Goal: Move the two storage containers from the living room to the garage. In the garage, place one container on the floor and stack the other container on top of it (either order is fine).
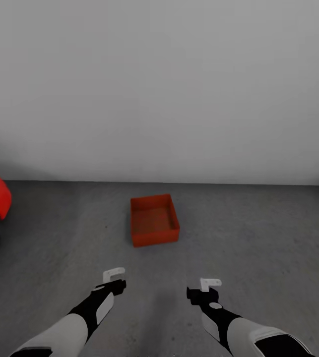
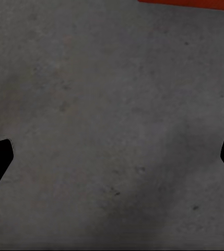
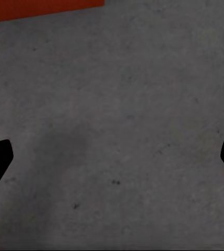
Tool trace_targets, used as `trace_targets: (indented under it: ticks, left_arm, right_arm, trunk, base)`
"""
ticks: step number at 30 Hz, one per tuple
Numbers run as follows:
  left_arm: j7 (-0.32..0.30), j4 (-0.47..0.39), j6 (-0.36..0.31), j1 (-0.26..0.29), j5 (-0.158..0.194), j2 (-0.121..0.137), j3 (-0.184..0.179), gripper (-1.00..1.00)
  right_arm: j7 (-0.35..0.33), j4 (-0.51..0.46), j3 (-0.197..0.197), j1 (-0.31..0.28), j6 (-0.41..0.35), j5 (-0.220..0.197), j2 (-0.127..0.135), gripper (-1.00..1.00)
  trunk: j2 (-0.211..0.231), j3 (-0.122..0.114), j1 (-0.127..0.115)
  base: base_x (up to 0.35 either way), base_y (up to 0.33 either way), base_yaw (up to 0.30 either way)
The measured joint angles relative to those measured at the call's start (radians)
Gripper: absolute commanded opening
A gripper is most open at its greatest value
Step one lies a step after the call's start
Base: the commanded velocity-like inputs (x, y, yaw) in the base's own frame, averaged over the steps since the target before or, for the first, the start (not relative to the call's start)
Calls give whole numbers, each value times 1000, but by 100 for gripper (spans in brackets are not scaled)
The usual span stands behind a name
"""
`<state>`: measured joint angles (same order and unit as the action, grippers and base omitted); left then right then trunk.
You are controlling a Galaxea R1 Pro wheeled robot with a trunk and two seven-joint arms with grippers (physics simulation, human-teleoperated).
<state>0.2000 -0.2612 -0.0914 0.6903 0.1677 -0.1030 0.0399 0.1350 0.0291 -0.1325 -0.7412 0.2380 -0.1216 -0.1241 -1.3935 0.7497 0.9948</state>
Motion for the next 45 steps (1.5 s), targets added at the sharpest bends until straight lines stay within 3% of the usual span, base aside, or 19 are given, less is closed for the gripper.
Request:
trace_targets:
  ticks: [15,18,19,20,21,22,28,30,36,40,45]
  left_arm:
    - [-7,8,11,0,-2,13,0,100]
    - [-10,40,12,0,-3,50,1,100]
    - [-12,56,12,0,-3,72,1,100]
    - [-12,77,11,0,0,99,1,100]
    - [-13,84,11,0,2,107,0,100]
    - [-14,126,12,-1,5,124,1,100]
    - [-16,246,15,-7,10,157,1,100]
    - [-15,251,14,-9,11,160,1,100]
    - [-15,259,13,-10,12,164,1,100]
    - [-16,261,15,-23,13,164,1,100]
    - [-16,261,49,-119,14,172,2,100]
  right_arm:
    - [0,0,0,0,-2,-1,3,100]
    - [-2,0,-1,-1,-8,1,14,100]
    - [-3,0,-1,-1,-11,0,28,100]
    - [-4,0,-1,-1,-14,0,68,100]
    - [-4,0,-2,-1,-15,1,88,100]
    - [-3,0,-1,-2,-17,0,125,100]
    - [-4,0,-4,-10,-26,3,190,100]
    - [-4,0,-4,-5,-26,4,198,100]
    - [-7,0,-4,74,-26,7,209,100]
    - [-9,0,-6,165,-25,10,210,100]
    - [-12,1,-7,292,-34,10,211,100]
  trunk:
    - [0,0,0]
    - [0,0,0]
    - [0,0,0]
    - [0,0,0]
    - [0,0,0]
    - [0,0,0]
    - [0,0,0]
    - [0,0,0]
    - [0,0,0]
    - [0,0,0]
    - [0,0,0]
  base:
    - [-27,0,0]
    - [0,0,0]
    - [0,0,0]
    - [0,0,0]
    - [0,0,0]
    - [0,0,0]
    - [0,0,0]
    - [0,0,0]
    - [0,0,0]
    - [0,0,0]
    - [0,0,0]
